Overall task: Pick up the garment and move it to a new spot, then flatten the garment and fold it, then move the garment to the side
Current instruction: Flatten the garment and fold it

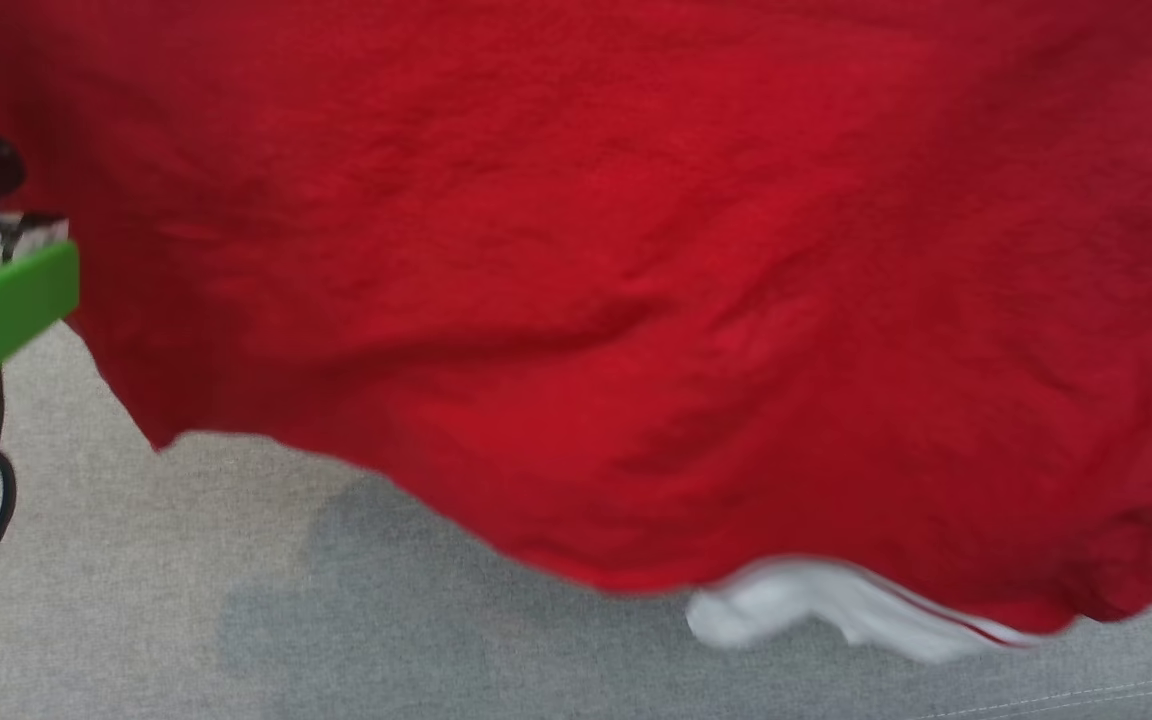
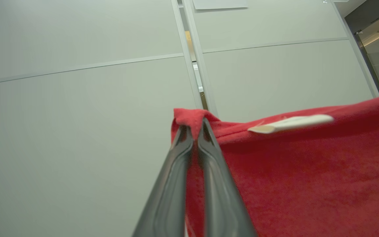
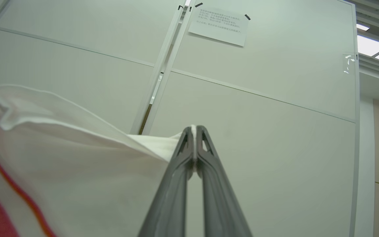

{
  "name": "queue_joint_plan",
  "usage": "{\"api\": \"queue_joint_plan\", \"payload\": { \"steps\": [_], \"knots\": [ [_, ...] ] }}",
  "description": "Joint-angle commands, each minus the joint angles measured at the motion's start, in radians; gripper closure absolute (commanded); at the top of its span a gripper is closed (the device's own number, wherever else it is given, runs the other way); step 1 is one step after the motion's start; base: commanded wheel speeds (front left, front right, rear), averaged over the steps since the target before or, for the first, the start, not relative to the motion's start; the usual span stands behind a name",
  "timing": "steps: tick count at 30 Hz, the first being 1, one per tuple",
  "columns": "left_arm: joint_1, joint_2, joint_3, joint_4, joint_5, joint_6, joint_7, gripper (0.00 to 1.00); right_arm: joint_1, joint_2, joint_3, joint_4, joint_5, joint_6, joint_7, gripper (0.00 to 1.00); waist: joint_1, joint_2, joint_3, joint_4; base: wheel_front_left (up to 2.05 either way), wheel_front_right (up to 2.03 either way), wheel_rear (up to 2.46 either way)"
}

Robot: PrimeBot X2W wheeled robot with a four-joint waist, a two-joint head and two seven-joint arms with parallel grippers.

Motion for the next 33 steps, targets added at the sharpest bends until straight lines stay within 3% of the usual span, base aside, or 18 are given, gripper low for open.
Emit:
{"api": "queue_joint_plan", "payload": {
  "steps": [1, 9, 19, 24, 33],
  "knots": [
    [-0.028, -0.009, -0.004, 0.028, -0.011, -0.007, 0.002, 1.00, -0.027, -0.009, 0.010, 0.024, 0.017, -0.001, 0.006, 1.00, 0.0000, -0.0001, 0.014, -0.001, 0.00, 0.00, 0.00],
    [-0.267, -0.104, -0.068, 0.392, -0.061, -0.077, -0.070, 1.00, -0.270, -0.042, 0.150, 0.281, 0.091, -0.001, -0.028, 1.00, 0.0000, -0.0001, 0.115, 0.001, 0.00, 0.00, 0.00],
    [-0.585, -0.182, -0.070, 0.953, -0.077, -0.147, -0.233, 1.00, -0.660, 0.040, 0.358, 0.684, 0.113, -0.001, -0.117, 1.00, 0.0000, -0.0001, 0.157, -0.008, 0.00, 0.00, 0.00],
    [-0.581, -0.224, -0.085, 1.213, -0.099, -0.165, -0.244, 1.00, -0.679, 0.130, 0.430, 0.920, 0.132, -0.001, -0.147, 1.00, 0.0000, -0.0001, 0.179, -0.017, 0.00, 0.00, 0.00],
    [-0.438, -0.312, -0.067, 1.604, -0.163, -0.196, -0.312, 1.00, -0.552, 0.273, 0.557, 1.308, 0.206, -0.001, -0.244, 1.00, 0.0000, -0.0001, 0.219, -0.034, 0.00, 0.00, 0.00]
  ]
}}
